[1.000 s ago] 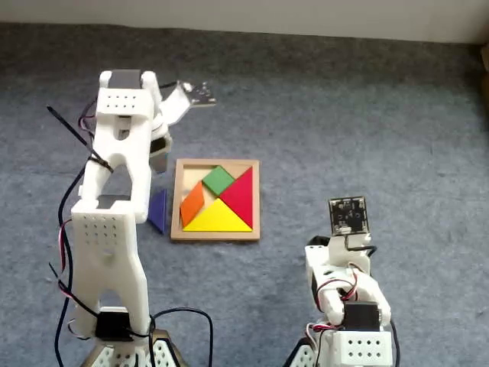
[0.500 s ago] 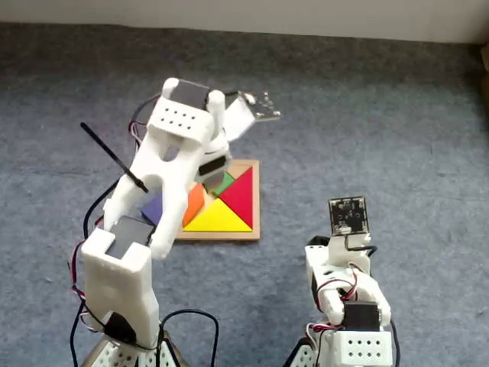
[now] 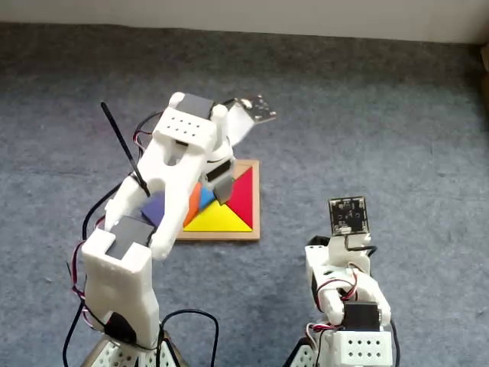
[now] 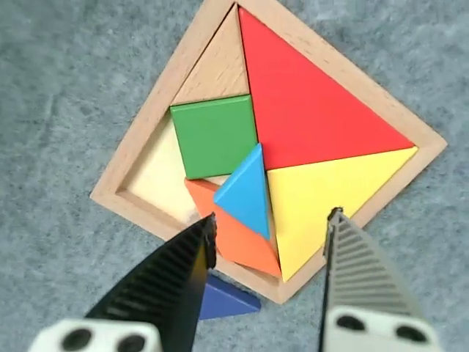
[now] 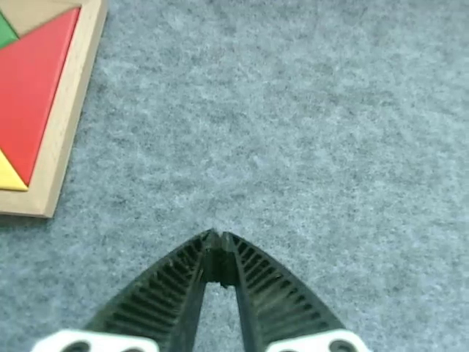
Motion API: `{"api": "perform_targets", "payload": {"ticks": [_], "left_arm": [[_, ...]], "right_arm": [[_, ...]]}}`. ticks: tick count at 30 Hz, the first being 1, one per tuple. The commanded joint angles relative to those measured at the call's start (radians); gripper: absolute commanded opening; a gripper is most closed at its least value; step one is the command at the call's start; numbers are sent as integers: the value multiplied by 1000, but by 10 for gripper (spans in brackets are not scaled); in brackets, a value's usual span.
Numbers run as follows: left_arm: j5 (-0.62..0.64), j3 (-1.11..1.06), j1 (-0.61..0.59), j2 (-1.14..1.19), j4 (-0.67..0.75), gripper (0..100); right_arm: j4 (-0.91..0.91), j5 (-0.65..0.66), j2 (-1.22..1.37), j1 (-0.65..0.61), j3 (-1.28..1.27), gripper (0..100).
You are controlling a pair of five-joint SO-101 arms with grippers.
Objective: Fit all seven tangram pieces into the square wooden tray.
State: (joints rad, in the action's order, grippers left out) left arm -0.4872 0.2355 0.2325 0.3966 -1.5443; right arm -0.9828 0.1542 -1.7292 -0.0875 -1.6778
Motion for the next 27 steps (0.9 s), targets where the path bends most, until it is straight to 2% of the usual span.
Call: {"api": "perform_targets", "payload": {"ticks": [1, 5, 10, 15, 27], "left_arm": [[58, 2, -31, -56, 41, 229], [84, -33, -47, -56, 114, 180], [81, -150, -48, -56, 226, 175], [-9, -199, -56, -65, 232, 171], [-11, -202, -177, -128, 232, 171]], "right_arm": [[2, -6, -15, 10, -147, 5], [2, -6, -15, 21, -147, 5], [2, -6, -15, 36, -147, 5], [2, -6, -15, 36, -147, 5], [2, -6, -15, 36, -147, 5]]}}
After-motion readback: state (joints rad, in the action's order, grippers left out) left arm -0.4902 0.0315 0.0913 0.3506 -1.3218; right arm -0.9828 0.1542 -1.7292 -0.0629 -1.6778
